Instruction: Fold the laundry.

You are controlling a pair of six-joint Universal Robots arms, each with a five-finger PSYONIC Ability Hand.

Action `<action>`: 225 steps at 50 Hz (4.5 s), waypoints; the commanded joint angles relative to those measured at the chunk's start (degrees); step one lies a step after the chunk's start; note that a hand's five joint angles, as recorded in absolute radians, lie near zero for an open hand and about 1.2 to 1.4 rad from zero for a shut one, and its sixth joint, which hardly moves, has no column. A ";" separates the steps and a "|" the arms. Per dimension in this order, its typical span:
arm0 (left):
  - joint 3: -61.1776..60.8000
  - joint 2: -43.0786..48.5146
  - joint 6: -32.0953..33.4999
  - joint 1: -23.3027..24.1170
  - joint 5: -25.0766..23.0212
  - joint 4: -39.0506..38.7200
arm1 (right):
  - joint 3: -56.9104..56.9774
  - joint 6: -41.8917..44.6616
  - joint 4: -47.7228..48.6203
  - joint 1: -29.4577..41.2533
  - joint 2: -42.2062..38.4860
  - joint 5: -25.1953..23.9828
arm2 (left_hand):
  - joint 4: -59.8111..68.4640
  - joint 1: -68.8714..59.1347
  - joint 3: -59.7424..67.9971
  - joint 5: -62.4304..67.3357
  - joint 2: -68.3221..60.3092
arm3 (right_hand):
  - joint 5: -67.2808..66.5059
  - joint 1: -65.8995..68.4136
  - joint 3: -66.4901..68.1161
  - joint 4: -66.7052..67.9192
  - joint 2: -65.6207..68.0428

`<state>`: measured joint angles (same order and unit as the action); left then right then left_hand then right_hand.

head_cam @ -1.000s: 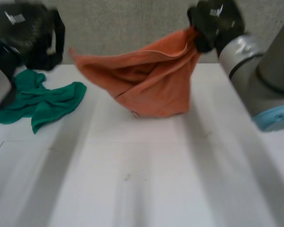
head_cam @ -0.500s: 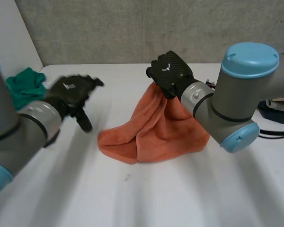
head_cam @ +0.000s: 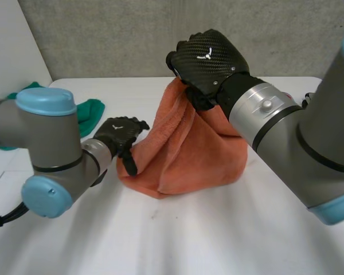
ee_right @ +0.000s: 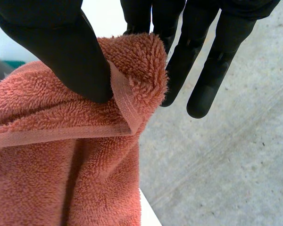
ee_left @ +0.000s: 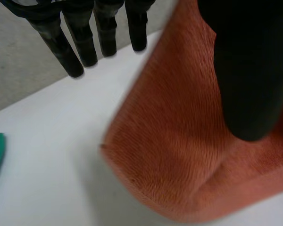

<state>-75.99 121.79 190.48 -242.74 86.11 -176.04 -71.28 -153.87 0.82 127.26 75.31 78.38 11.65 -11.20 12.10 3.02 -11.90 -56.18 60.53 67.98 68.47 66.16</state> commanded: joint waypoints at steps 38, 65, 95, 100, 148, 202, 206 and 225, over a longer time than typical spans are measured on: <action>-7.86 -26.25 3.58 -1.77 5.39 7.38 | -1.32 5.51 18.43 -3.42 -15.71 -9.65 | 68.35 -68.80 67.90 66.98 -68.10 | 37.91 -32.26 -39.72 -40.21 -37.89; -9.71 -27.65 3.50 -6.52 2.14 7.21 | -16.69 -19.98 -8.22 -5.10 -11.68 3.97 | 68.35 -68.80 67.90 66.98 -68.10 | 38.85 -33.20 -40.66 -41.15 -38.83; -9.27 -32.57 3.76 -9.59 1.08 7.47 | -11.86 -10.94 7.80 -4.11 -11.88 18.22 | 68.35 -68.80 67.90 66.98 -68.10 | -13.82 19.47 12.02 11.53 13.84; -7.86 -34.60 5.86 -13.63 0.29 8.17 | -9.15 1.26 -5.19 -15.35 -0.18 8.83 | 68.35 -68.80 67.90 66.98 -68.10 | -13.82 19.47 12.02 11.53 13.84; 10.02 -4.82 15.36 -13.63 3.11 -20.03 | 3.54 13.24 26.44 -29.52 -17.47 -9.97 | 68.35 -68.80 67.90 66.98 -68.10 | -13.82 19.47 12.02 11.53 13.84; -7.33 -5.59 14.75 -16.45 -0.41 -15.92 | -2.90 0.68 1.45 -28.03 -27.32 -1.30 | 68.35 -68.80 67.90 66.98 -68.10 | 17.88 -12.23 -19.69 -20.18 -17.86; -7.51 -6.82 14.48 -16.27 0.29 -12.49 | -2.90 -0.91 2.95 -27.86 -27.24 0.10 | 68.35 -68.80 67.90 66.98 -68.10 | -13.82 19.47 12.02 11.53 13.84; -17.45 -22.12 46.54 -20.40 0.03 25.49 | -21.89 44.80 -27.55 -34.63 -1.04 2.65 | 68.35 -68.80 67.90 66.98 -68.10 | -13.82 19.47 12.02 11.53 13.84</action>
<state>-91.26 102.33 221.56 -260.94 86.64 -158.63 -89.70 -120.20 -19.29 94.07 71.08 80.27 68.69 -66.68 68.14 55.79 -68.64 -56.39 64.90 67.99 68.46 67.46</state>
